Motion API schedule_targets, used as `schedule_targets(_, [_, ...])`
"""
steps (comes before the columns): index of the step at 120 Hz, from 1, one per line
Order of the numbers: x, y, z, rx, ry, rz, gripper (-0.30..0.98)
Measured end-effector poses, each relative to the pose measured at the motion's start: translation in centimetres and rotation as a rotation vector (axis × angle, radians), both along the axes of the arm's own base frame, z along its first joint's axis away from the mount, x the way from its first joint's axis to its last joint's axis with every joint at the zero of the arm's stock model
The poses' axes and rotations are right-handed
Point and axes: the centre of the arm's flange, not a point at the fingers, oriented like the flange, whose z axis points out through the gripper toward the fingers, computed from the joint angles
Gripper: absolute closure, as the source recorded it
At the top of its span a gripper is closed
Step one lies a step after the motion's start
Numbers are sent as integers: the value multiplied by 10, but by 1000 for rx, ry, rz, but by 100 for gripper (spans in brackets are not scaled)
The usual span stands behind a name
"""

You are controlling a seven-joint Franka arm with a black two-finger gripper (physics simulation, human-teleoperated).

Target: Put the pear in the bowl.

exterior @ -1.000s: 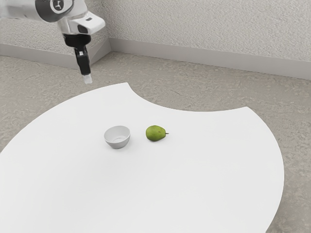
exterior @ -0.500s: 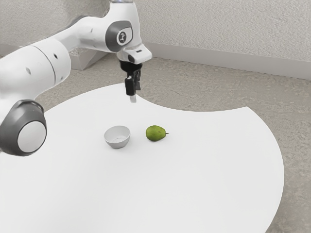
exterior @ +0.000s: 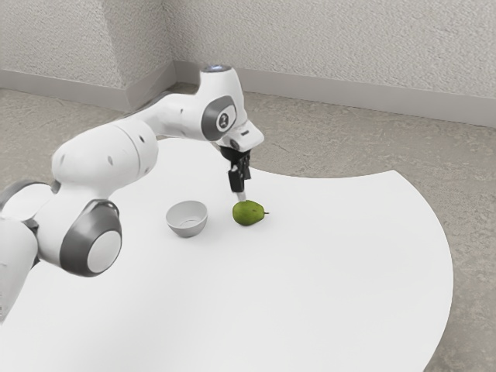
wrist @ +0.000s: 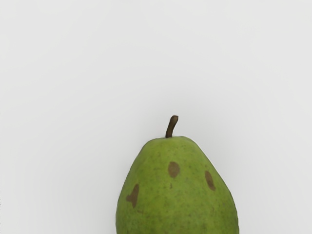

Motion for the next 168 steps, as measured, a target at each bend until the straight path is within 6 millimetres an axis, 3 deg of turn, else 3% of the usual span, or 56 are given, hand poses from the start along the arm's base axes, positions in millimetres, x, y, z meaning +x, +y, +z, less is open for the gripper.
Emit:
schedule_targets(24, [6,2,-38,-72,-6,44,0])
schedule_targets(83, [-3,9,-80,-111,56,87,0])
schedule_targets(108, [-3,9,-80,-114,55,91,24])
schedule_targets(129, [-10,15,-62,-109,59,102,40])
schedule_targets(153, [-47,38,14,-97,59,132,54])
schedule_targets(168, [-73,81,49,-67,60,176,52])
